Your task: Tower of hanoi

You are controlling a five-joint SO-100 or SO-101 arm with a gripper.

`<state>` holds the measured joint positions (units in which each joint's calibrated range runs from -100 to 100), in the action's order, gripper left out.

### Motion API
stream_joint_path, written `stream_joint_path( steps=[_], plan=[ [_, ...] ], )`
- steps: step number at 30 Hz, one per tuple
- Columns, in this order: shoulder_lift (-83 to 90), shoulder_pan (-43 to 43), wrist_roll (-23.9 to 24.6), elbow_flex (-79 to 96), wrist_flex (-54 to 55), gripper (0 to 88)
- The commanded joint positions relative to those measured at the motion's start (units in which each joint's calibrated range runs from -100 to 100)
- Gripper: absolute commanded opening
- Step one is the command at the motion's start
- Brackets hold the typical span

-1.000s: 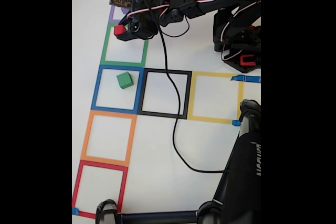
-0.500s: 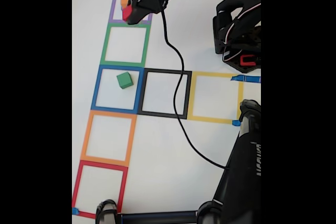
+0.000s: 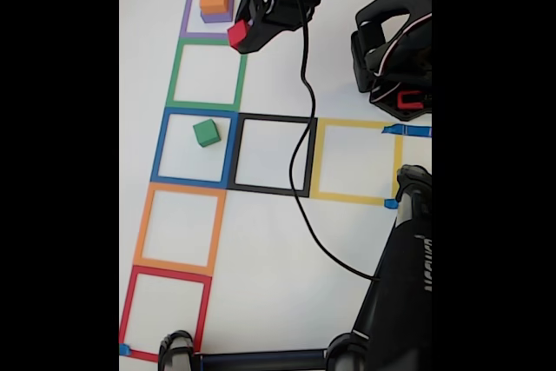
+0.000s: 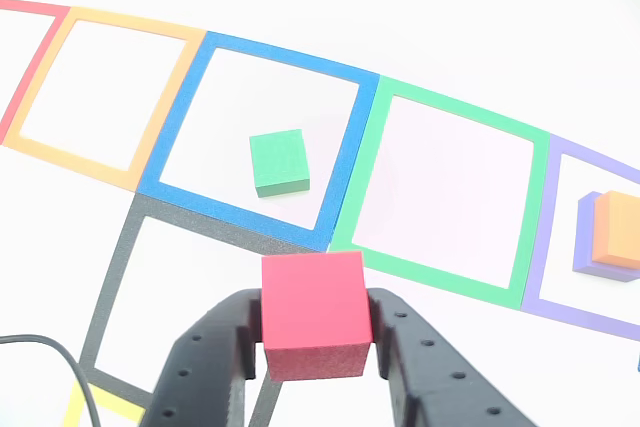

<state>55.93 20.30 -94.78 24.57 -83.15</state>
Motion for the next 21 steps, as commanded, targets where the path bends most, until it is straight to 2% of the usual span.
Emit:
stream_joint_path(
  steps=[1, 5, 10, 21],
  plan=[
    [3.8, 0.5, -4.0, 11.6, 10.0, 5.1],
    [2.8, 1.7, -4.7, 20.2, 19.9, 5.0],
    [-0.1, 2.9, -5.2, 32.1, 38.4, 5.0],
    [-10.3, 5.1, -5.2, 44.4, 63.8, 5.2]
  ],
)
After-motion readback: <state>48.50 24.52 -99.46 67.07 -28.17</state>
